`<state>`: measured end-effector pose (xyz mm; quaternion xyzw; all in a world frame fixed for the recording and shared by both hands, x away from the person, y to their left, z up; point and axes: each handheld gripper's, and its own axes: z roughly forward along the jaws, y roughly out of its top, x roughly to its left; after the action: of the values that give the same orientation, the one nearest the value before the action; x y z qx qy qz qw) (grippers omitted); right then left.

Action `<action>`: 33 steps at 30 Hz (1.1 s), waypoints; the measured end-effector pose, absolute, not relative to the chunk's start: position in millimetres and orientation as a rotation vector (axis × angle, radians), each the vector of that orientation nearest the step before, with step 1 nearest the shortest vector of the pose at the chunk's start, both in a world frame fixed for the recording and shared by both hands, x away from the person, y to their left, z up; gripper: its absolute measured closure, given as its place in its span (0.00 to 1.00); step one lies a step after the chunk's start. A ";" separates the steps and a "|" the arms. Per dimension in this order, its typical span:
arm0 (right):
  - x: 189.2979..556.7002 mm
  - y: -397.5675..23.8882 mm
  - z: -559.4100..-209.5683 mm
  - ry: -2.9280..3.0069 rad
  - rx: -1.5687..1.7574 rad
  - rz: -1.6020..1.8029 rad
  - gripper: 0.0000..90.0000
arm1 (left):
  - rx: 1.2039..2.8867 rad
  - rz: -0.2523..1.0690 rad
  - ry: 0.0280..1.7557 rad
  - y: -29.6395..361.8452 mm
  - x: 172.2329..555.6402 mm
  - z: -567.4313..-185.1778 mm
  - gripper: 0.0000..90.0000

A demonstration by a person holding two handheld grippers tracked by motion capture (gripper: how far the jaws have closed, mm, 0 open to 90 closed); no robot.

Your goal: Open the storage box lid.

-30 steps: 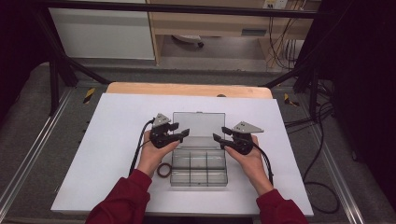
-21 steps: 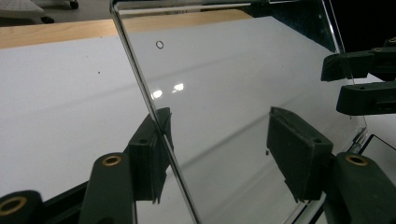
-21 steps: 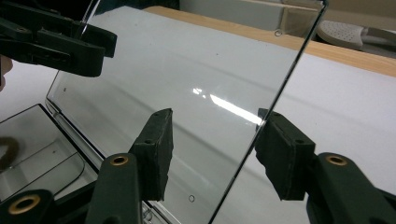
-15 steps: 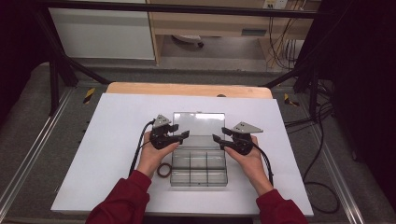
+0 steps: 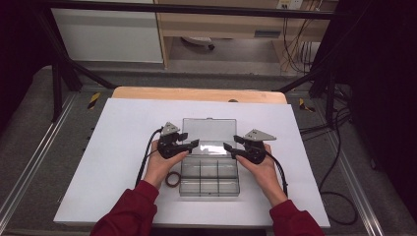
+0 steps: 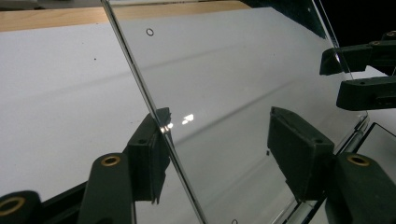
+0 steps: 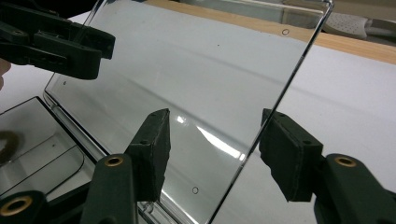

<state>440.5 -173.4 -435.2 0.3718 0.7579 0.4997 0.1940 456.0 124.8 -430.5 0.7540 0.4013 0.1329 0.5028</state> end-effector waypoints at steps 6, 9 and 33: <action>440.9 -173.8 -437.4 2.137 1.059 1.395 0.47 | 1.834 0.302 0.986 125.0 456.1 -433.4 0.42; 441.2 -174.1 -437.8 2.139 1.063 1.397 0.46 | 1.839 0.299 0.987 124.9 456.0 -433.7 0.42; 444.5 -174.9 -442.2 2.167 1.121 1.403 0.41 | 1.845 0.250 1.029 124.5 459.4 -439.0 0.37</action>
<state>444.5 -174.9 -442.2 0.3930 0.7597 0.4919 0.1626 459.4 124.5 -439.0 0.7581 0.4229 0.1026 0.4858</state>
